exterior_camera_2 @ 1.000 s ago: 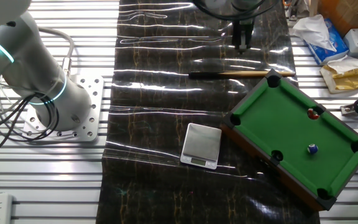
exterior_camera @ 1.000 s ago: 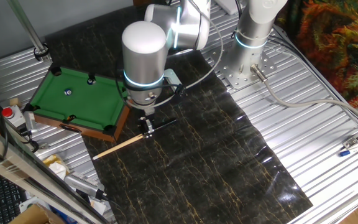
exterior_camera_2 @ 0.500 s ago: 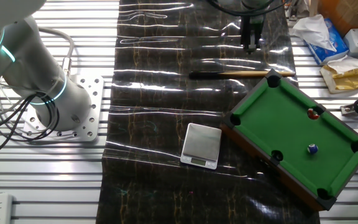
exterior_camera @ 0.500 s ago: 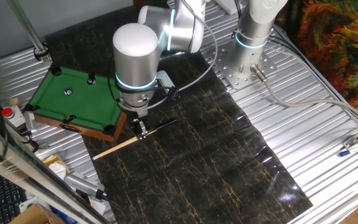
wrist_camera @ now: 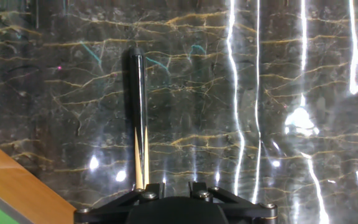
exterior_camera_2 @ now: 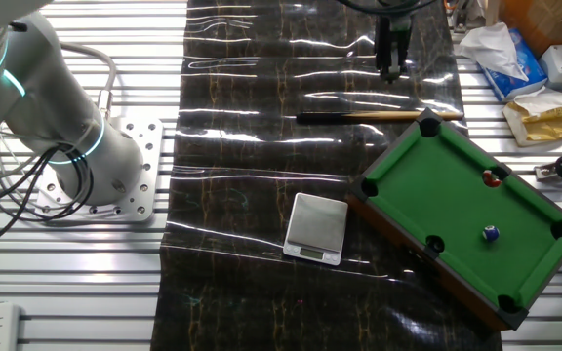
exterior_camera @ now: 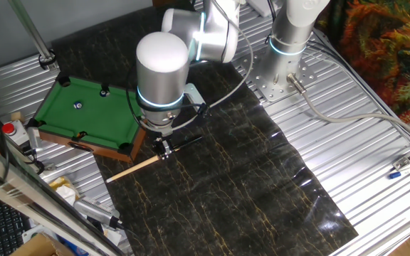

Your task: Hit the pool ball

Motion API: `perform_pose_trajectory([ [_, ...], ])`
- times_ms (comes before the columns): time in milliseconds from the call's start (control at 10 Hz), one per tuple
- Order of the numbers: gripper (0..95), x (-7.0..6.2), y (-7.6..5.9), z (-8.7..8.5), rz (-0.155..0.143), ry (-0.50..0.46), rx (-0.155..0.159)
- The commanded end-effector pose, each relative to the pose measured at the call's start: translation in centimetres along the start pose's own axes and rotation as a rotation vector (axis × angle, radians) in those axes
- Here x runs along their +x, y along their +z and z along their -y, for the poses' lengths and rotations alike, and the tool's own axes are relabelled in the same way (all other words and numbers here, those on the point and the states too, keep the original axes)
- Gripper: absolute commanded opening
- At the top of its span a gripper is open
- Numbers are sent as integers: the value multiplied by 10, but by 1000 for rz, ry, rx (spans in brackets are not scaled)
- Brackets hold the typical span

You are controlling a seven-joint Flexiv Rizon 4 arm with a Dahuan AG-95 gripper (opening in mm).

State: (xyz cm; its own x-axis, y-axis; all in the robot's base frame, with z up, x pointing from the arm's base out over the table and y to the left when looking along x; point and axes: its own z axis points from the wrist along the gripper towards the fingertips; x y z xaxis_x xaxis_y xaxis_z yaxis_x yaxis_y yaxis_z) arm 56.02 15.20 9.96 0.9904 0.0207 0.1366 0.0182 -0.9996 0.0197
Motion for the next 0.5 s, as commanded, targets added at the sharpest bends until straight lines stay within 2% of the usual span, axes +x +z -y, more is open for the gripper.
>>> perform_pose_trajectory([
  [100, 190, -1, -1, 0, 1, 6, 15],
  [500, 190, -2, -1, 0, 3, 18, 39],
])
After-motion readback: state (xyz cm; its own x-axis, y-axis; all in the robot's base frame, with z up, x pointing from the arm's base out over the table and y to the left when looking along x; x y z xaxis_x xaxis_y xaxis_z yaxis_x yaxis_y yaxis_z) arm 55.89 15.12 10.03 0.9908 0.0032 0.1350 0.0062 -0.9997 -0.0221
